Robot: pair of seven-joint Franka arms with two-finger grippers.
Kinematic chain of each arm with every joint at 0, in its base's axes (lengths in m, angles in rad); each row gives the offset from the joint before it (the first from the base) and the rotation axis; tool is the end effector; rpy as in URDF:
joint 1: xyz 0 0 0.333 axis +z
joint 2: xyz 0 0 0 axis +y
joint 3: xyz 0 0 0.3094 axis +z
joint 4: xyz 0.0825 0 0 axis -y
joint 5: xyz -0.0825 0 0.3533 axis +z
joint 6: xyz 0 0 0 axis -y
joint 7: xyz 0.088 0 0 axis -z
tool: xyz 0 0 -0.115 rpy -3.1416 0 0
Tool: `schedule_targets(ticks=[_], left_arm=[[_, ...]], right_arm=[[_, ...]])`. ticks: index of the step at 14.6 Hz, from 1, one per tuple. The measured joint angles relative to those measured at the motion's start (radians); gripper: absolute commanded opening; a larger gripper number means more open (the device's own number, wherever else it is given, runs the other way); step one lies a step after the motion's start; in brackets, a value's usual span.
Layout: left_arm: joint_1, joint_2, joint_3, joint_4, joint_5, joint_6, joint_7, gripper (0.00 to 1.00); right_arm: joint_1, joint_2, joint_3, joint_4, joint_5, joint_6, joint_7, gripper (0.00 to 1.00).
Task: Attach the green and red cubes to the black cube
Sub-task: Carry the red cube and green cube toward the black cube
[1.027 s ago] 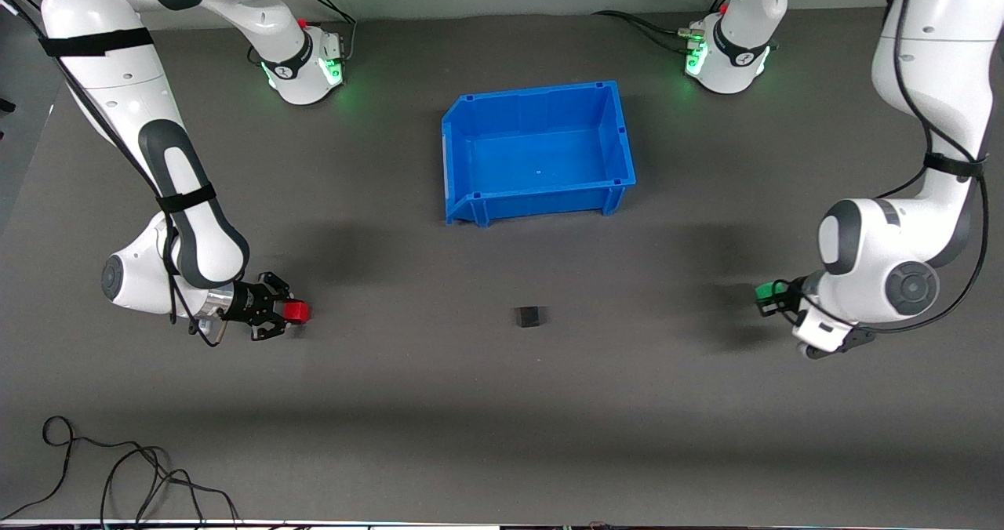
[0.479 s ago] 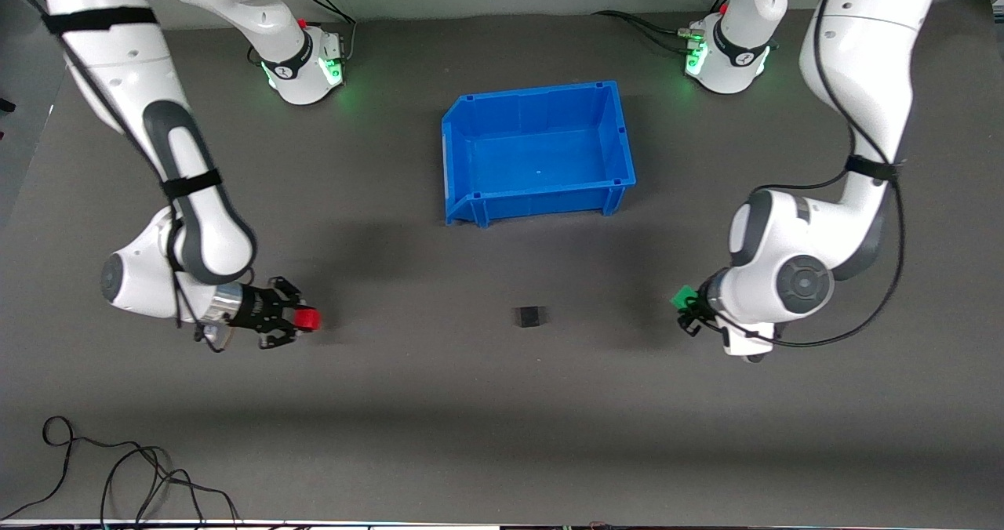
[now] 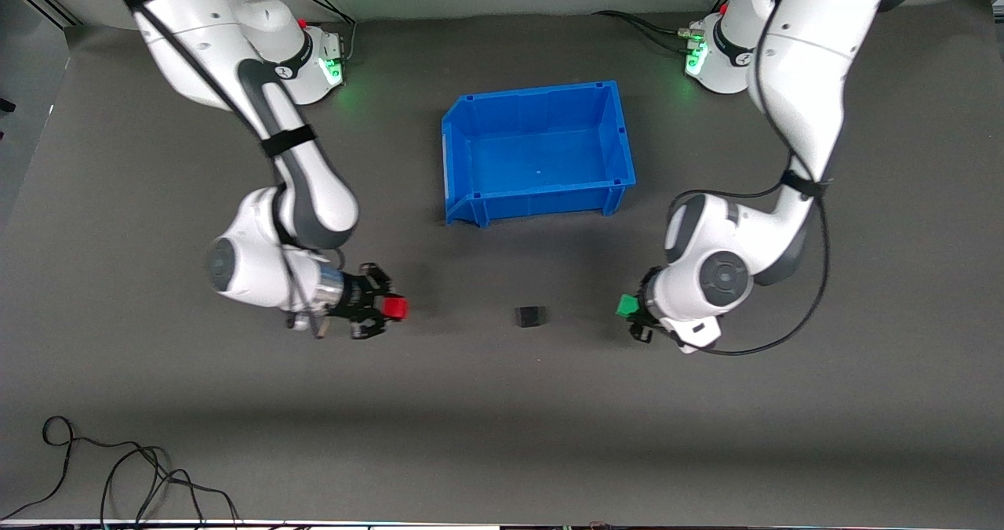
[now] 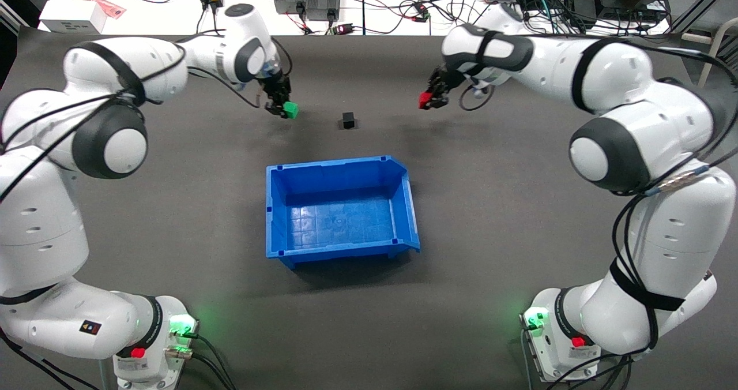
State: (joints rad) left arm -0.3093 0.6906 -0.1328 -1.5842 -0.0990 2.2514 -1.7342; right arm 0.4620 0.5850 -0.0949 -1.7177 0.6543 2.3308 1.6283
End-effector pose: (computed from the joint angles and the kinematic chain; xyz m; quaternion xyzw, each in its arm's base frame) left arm 0.6087 -0.2782 0.2398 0.7672 0.6362 -0.0757 0.0288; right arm 0.6011 0.2530 0.2624 -0.6471 0.7323 0.1678 0.1301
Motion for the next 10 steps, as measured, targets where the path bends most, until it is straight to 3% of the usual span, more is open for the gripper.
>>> schedule_targets(ticks=[4,10], left_arm=[[-0.081,0.085,0.0,0.065,0.0,0.019,-0.247,0.0],[-0.125,0.139,0.0,0.085,-0.004,0.132,-0.385,0.0]], right_arm=[[0.116,0.081,0.0,0.057,0.0,0.095,0.133,0.29],[0.213,0.196,0.0,0.147,-0.004,0.158,0.186,0.32]])
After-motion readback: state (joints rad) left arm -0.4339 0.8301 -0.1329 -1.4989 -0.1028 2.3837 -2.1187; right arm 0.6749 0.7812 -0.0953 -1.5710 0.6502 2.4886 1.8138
